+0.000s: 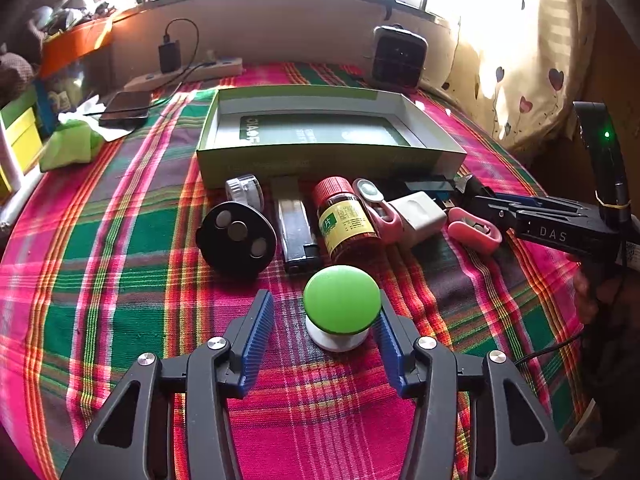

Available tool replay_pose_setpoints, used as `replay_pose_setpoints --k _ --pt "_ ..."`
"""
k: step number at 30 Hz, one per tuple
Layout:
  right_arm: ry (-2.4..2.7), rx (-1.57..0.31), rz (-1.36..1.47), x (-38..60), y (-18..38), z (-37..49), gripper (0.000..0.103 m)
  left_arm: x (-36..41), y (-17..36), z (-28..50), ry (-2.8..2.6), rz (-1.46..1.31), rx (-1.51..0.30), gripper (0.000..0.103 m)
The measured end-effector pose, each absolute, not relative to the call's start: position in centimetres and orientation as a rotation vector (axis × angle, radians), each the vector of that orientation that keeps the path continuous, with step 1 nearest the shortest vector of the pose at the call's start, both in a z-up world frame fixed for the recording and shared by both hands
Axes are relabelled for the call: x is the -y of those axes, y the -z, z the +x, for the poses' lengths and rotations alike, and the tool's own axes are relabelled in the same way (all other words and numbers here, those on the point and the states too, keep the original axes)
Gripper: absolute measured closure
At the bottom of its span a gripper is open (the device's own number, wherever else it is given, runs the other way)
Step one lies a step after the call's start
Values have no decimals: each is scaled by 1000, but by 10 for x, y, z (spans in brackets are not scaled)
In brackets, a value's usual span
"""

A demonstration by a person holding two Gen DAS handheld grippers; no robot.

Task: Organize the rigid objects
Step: 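Grasp the green-topped white knob with the left tool while the right tool grasps the black cylinder, then carry the knob and black cylinder with both tools over the green box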

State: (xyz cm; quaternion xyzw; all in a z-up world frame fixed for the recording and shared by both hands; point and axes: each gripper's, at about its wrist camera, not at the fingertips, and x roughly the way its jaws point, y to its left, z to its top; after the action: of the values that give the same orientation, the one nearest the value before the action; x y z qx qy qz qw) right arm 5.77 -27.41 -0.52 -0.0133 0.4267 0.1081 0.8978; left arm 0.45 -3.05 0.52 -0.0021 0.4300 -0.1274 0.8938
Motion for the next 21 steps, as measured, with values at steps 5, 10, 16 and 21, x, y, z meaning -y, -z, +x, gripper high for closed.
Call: replay_pose_setpoints --k 5,10,16,21 --pt "-209 -878 -33 275 5 56 70 28 -5 6 250 -10 -887 66" --pt "-200 -874 -22 277 5 55 74 28 -5 5 247 -4 -882 72" --pt "-192 -869 -28 275 5 54 74 27 -7 4 249 -5 -870 76" --pt "-189 -859 -29 275 3 51 74 25 -10 4 252 -8 -866 82"
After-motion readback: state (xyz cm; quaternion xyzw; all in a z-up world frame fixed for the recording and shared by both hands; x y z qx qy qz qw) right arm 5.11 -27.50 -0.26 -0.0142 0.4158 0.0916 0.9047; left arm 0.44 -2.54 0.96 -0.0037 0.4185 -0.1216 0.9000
